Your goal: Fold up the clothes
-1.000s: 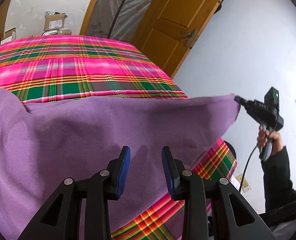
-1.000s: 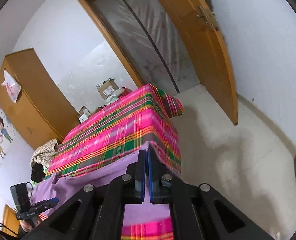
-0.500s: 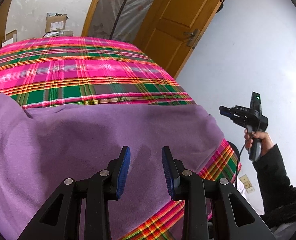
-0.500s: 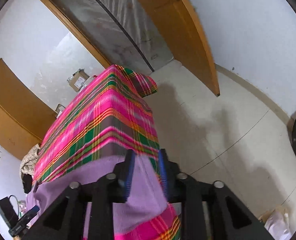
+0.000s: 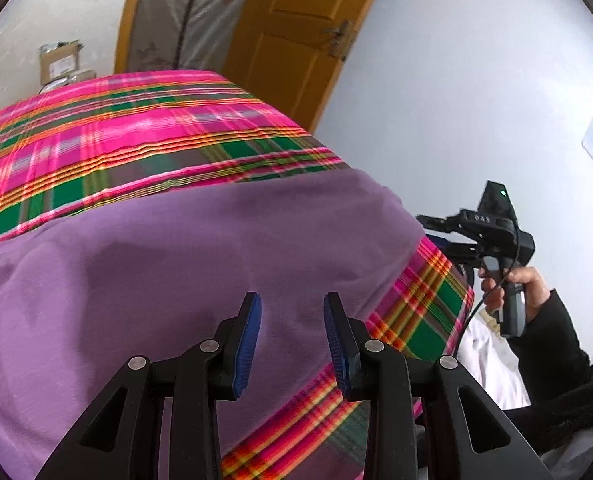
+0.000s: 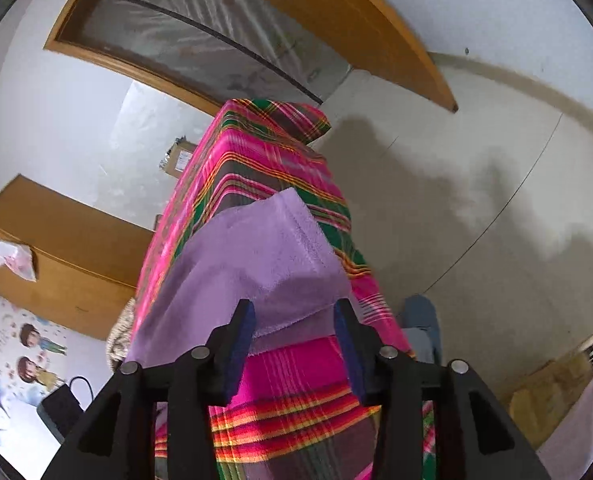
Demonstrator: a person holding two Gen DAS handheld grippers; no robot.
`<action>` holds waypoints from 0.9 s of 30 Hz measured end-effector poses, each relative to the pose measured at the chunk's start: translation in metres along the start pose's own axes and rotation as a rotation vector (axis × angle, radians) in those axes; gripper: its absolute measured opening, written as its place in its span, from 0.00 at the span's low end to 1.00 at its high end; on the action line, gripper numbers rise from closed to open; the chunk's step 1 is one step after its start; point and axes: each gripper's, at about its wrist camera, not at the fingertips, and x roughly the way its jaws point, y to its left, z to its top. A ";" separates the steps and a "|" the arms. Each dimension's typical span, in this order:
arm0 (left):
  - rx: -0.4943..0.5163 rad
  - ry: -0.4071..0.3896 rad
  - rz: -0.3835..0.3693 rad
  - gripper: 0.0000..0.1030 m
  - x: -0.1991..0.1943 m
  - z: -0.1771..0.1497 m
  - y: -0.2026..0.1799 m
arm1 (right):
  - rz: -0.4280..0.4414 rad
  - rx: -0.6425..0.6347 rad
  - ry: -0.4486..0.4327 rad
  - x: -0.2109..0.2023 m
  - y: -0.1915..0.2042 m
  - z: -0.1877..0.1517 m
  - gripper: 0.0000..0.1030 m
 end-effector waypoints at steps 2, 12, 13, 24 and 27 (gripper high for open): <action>0.024 0.004 0.000 0.35 0.003 0.000 -0.008 | 0.023 0.027 -0.004 0.003 -0.004 0.001 0.42; 0.142 0.039 0.030 0.50 0.020 -0.005 -0.035 | 0.084 0.104 0.002 0.014 -0.015 0.008 0.43; 0.153 0.040 0.031 0.50 0.021 -0.005 -0.036 | 0.086 0.102 0.003 0.014 -0.014 0.009 0.39; 0.197 0.045 0.075 0.40 0.028 -0.005 -0.045 | 0.077 0.163 -0.022 0.009 -0.030 0.012 0.25; 0.204 0.053 0.083 0.40 0.033 -0.004 -0.047 | 0.089 0.249 0.020 0.015 -0.045 0.010 0.41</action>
